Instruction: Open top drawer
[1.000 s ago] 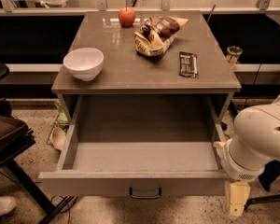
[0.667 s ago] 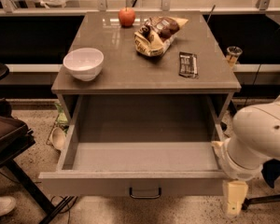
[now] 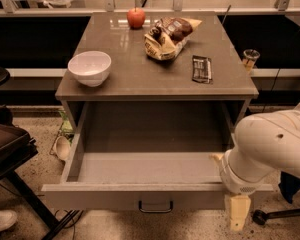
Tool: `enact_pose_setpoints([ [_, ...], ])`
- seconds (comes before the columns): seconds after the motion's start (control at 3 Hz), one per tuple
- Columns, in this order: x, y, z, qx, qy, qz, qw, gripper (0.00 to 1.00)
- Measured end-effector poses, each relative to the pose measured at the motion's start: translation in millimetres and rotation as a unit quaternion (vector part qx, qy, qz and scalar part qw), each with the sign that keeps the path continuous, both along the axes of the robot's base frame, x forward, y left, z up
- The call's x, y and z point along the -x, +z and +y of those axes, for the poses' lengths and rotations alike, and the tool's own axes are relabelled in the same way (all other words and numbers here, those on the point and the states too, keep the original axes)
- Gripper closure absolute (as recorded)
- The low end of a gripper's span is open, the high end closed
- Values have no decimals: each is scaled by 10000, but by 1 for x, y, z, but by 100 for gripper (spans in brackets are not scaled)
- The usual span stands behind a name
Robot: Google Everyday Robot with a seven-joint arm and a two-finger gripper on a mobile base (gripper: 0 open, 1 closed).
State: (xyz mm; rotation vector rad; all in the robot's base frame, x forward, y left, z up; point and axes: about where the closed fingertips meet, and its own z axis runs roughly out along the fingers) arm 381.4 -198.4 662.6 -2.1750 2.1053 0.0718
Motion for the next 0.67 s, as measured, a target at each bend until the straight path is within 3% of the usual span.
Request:
enact_pose_setpoints([
  [0.33,14,-5,5,-37,68,55,10000,25],
  [0.67,38,-5,-2,3,-81,10,10000,49],
])
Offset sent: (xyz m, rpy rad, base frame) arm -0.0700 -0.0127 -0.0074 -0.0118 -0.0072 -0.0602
